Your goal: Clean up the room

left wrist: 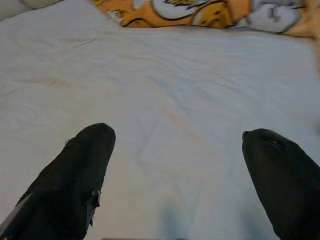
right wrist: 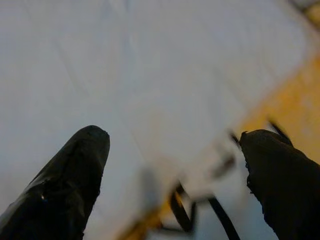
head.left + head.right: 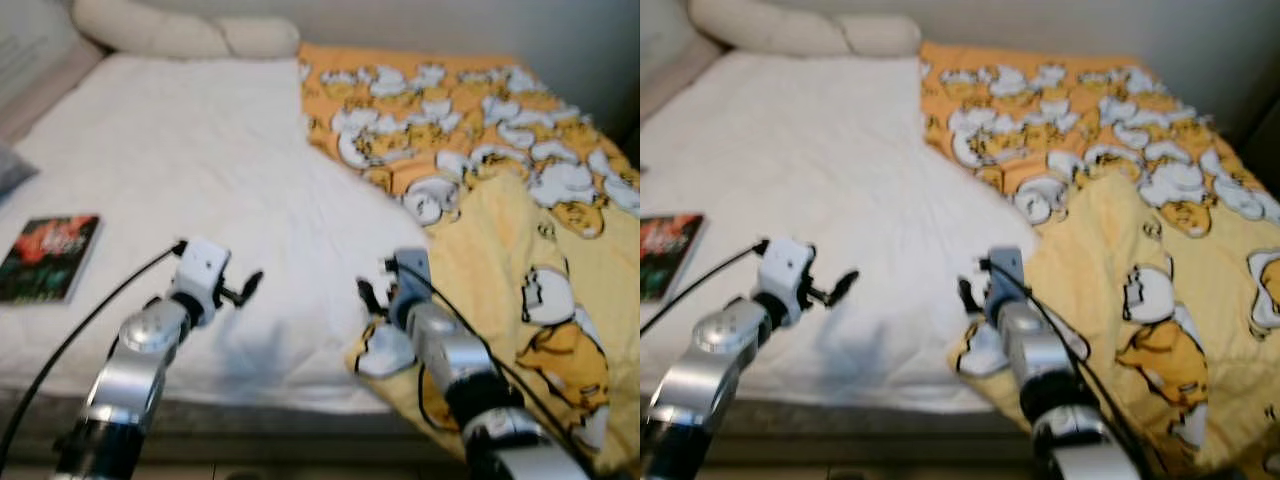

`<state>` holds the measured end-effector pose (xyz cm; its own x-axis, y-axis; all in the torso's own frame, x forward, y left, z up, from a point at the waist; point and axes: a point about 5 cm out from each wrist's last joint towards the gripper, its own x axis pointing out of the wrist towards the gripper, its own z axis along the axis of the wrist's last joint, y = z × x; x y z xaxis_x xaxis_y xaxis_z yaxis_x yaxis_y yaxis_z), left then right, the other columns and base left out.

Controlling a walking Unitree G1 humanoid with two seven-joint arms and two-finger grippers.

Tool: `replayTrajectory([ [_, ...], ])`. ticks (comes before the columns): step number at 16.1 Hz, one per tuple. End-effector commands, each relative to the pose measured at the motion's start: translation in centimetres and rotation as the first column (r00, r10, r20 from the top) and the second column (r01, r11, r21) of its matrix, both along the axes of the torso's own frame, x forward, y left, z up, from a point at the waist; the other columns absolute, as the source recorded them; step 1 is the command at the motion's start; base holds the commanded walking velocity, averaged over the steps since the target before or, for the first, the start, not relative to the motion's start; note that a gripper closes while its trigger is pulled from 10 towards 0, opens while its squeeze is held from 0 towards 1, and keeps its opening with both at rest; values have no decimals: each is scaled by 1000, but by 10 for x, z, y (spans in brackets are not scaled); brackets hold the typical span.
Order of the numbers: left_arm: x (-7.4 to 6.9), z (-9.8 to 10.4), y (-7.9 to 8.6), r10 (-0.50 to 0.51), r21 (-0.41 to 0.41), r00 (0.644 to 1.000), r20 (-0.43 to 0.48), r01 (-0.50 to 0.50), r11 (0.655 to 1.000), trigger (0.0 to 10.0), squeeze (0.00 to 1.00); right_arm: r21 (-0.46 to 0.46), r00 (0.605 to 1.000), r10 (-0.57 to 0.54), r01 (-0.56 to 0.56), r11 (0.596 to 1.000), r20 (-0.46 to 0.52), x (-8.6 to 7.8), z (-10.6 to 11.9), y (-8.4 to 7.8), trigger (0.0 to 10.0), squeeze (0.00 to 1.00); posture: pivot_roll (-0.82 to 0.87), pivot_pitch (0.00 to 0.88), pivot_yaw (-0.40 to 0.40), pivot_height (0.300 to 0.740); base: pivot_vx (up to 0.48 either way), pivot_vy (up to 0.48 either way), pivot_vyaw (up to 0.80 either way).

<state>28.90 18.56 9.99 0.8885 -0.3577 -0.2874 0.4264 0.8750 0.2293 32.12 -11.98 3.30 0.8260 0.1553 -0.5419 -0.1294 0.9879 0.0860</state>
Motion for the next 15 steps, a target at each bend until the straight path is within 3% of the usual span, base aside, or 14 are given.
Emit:
replayTrajectory([
  [1, -3, 4, 0, -47, 34, 999, 1, 47, 998, 10000, 384, -26, 996, -48, 46, 999, -72, -1, -9, -10, 10000, 1000, 113, 0, -48, 740, 0, 0, 0],
  [3, -10, 3, 2, -92, 54, 995, -26, 93, 994, 10000, 380, -128, 989, -65, 47, 991, -136, -4, -17, -20, 10000, 1000, 128, 0, -54, 740, 0, 0, 0],
  [4, -15, 2, 3, -133, 69, 990, -52, 136, 988, 10000, 380, -172, 984, -75, 47, 984, -161, -5, -20, -24, 10000, 0, 132, 0, -53, 740, 0, 0, 0],
  [8, -35, 0, 0, -256, 69, 956, -145, 268, 961, 10000, 380, -133, 962, -99, 67, 989, -253, -15, -34, -27, 10000, 0, 138, 0, -31, 740, 0, 0, 0],
  [9, -39, 0, 0, -266, 73, 951, -157, 280, 957, 10000, 380, -82, 958, -122, 104, 991, -259, -14, -34, -27, 6078, 0, 147, 0, -30, 740, 0, 0, 0],
  [11, -45, 2, 4, -262, 84, 949, -176, 280, 956, 10000, 380, -40, 960, -131, 125, 991, -246, -10, -30, -26, 2510, 0, 164, 0, -31, 740, 0, 0, 0],
  [13, -51, 6, 6, -265, 88, 945, -189, 286, 954, 10000, 380, -46, 961, -139, 132, 990, -239, -9, -29, -29, 2157, 0, 184, 0, -33, 740, 0, 0, 0],
  [14, -54, 7, 7, -269, 90, 943, -197, 291, 953, 10000, 384, -26, 962, -143, 141, 990, -231, -8, -28, -30, 1020, 0, 195, 0, -34, 740, 0, 0, 0],
  [15, -56, 7, 7, -271, 94, 941, -201, 294, 951, 10000, 380, -23, 962, -144, 142, 990, -230, -8, -28, -30, 667, 0, 202, 0, -34, 740, 0, 0, 0],
])
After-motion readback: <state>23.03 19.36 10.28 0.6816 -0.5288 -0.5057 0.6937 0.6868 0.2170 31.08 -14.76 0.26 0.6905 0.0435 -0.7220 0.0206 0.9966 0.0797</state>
